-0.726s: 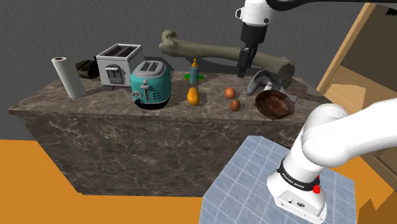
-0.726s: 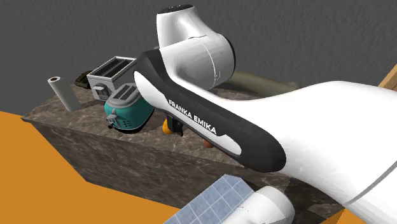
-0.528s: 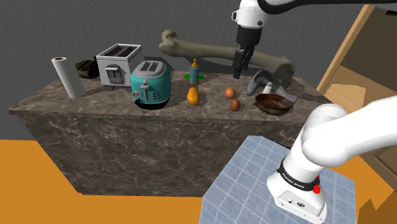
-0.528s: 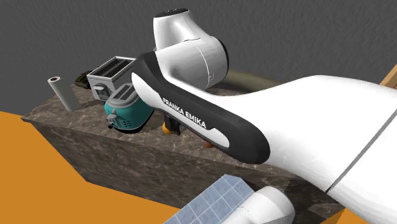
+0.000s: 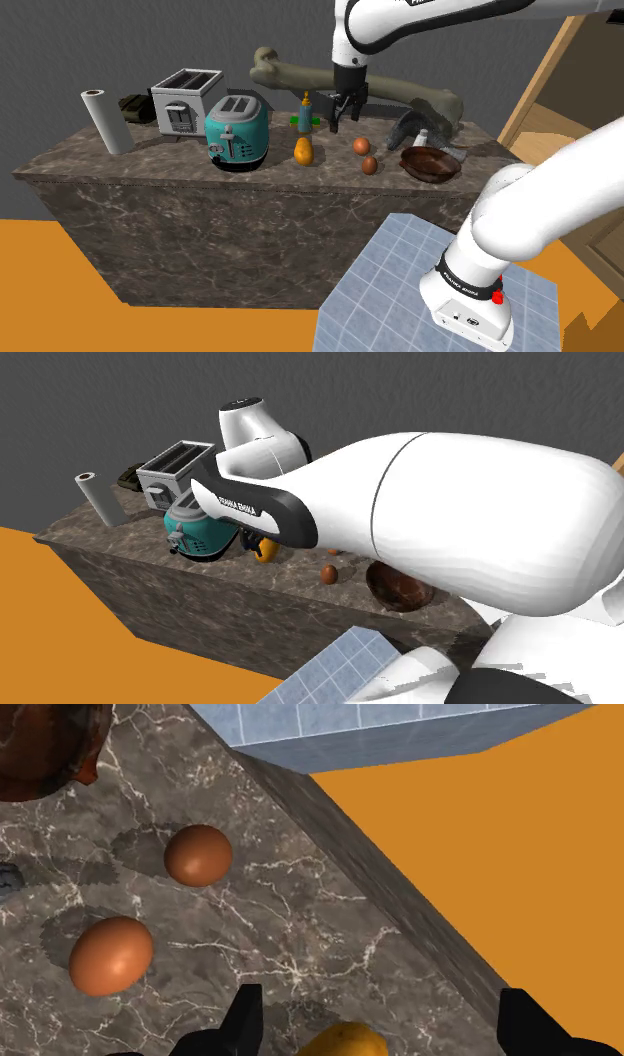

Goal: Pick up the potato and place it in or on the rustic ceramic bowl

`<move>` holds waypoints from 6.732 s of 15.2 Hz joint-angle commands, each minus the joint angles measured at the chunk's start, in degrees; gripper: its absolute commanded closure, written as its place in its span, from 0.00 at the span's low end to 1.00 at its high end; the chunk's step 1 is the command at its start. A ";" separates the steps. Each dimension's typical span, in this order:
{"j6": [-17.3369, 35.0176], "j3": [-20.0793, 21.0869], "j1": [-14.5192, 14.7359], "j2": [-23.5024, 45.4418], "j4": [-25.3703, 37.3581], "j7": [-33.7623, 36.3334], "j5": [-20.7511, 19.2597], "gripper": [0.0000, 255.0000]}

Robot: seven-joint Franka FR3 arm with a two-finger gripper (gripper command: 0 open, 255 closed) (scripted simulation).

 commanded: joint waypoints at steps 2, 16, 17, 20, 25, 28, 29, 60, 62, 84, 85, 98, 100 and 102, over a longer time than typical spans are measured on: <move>3.45 0.62 -1.23 6.99 3.31 4.75 -0.13 0.00; 11.77 -0.62 -4.72 38.18 24.76 24.21 -1.69 0.00; 11.88 -0.94 -4.87 40.35 26.74 25.33 -1.65 0.00; 11.93 -1.67 -5.21 44.80 30.99 27.52 -1.45 0.00; 15.30 -1.80 -5.36 46.31 29.14 27.63 -1.61 0.00; 17.01 -1.87 -5.44 47.18 28.30 27.69 -1.71 0.00; 17.01 -1.87 -5.43 47.19 28.31 27.69 -1.71 0.00; 7.00 -1.73 -5.40 42.61 33.79 26.71 -1.18 1.00; 5.61 -1.71 -5.39 42.18 34.75 26.58 -1.13 1.00; -1.83 -3.70 -8.08 28.90 29.36 21.16 -0.94 1.00; -1.39 -4.12 -8.53 27.14 27.24 20.35 -1.03 1.00; 0.55 -11.51 -14.73 7.04 6.54 8.60 -4.73 1.00; 0.38 -12.93 -15.85 4.41 4.37 6.58 -5.73 1.00; 0.13 -14.42 -17.03 1.92 2.46 4.48 -6.81 1.00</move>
